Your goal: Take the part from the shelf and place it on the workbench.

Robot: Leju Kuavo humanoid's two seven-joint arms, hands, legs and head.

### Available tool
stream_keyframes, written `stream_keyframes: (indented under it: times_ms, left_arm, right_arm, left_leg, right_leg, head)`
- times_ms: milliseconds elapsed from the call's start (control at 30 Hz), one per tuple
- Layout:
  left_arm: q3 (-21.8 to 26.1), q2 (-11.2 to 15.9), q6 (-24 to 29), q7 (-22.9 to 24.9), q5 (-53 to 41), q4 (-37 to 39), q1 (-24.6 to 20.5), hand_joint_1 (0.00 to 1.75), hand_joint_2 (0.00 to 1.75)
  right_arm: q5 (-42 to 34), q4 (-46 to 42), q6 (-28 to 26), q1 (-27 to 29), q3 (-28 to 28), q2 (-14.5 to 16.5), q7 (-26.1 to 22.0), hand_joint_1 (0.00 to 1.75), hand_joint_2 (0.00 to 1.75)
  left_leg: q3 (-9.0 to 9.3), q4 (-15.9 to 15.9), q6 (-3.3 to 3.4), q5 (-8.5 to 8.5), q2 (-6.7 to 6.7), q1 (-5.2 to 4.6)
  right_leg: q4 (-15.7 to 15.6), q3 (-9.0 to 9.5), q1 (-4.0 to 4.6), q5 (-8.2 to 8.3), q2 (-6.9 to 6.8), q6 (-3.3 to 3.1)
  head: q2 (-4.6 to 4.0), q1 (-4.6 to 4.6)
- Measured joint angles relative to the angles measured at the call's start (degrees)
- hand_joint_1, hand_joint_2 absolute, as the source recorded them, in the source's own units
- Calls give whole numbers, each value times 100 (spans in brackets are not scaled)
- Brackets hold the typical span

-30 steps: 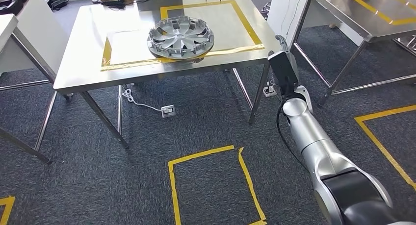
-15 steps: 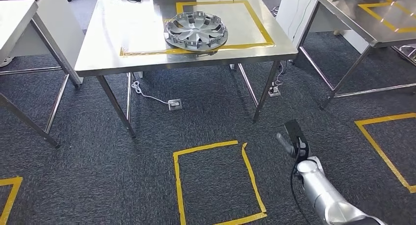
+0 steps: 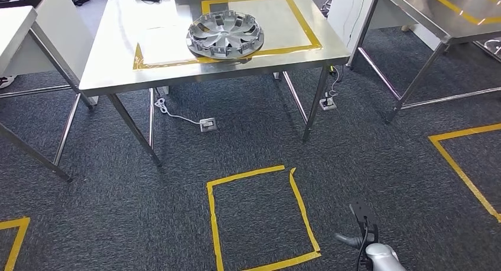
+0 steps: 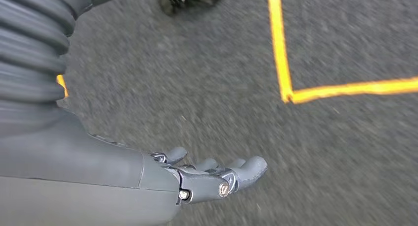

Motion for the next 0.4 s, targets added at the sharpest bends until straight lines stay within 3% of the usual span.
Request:
stream_keyframes:
  times_ms: [300, 367, 400]
  left_arm:
    - [-650, 136, -359, -208, 1435, -331, 334, 0, 175]
    - [-819, 161, -445, -256, 1769, -417, 421, 0, 175]
    - [-859, 168, -464, -266, 1846, -437, 441, 0, 175]
  right_arm:
    - [-304, -161, 161, 564, -55, 336, -78, 0, 175]
    - [-374, -225, 198, 700, -57, 417, -119, 0, 87]
    - [-393, -240, 207, 732, -58, 435, -129, 0, 58]
  left_leg:
    - [-1, -14, -29, 17, 1, 22]
    - [-1, -13, -29, 17, 1, 20]
    - [-1, -13, -29, 17, 1, 20]
  right_leg:
    - [3, -4, 5, 4, 1, -33]
    - [3, -4, 5, 5, 2, -33]
    - [3, -4, 5, 5, 2, -33]
  head:
    - [0, 2]
    - [0, 2]
    - [0, 3]
